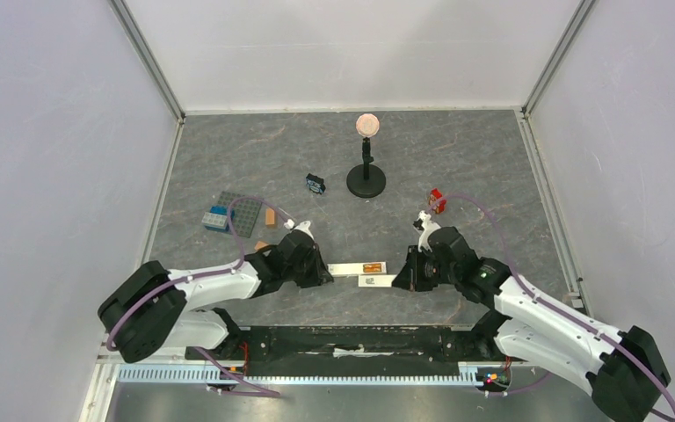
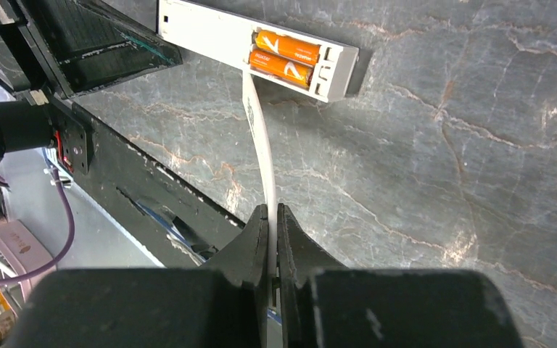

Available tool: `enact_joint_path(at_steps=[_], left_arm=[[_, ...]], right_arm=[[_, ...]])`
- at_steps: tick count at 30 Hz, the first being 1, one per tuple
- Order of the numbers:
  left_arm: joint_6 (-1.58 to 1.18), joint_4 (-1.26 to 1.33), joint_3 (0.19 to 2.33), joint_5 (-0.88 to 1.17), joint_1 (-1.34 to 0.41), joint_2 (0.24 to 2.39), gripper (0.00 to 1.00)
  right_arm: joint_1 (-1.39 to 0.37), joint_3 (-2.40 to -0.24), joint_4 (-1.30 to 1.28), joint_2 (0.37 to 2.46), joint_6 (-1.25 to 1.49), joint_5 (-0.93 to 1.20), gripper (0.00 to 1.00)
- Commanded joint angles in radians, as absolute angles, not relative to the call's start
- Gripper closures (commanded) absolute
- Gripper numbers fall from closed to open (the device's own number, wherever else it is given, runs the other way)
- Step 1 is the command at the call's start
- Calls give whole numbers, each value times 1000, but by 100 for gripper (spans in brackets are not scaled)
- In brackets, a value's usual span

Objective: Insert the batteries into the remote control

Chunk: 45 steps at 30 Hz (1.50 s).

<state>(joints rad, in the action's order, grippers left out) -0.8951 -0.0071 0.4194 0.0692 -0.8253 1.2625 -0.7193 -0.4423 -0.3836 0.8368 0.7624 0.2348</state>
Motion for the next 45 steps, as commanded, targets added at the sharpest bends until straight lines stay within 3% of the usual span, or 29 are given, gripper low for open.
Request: enact_joint_path(at_steps=[1,8,15,21,28,35,45], left_arm=[[-931,39,460,-34,-827,1300,86],[-934,33,486,-106,-827,1315,86],[-921,-91,463,-226,-827,1186,85],[-928,-146,451,-324,-822,1087,78],[-944,-82,437,-249,-800,1090,65],[-957,-23,414,-177,-761,1070,55],[-956,38,396,-96,-724,1077,52]], right_arm=[[-700,-463,-323,882,745,176,100],[-667,-478,-256,945,713,202,100],[-663,-547,-236,941,689,394,100],[-661,-509,-61,1001,809,434,100],[-663,-451,240,1098,977,444,100],[-661,-442,295,1198,1017,421,100],[-619,-398,356,1273,998,421,100]])
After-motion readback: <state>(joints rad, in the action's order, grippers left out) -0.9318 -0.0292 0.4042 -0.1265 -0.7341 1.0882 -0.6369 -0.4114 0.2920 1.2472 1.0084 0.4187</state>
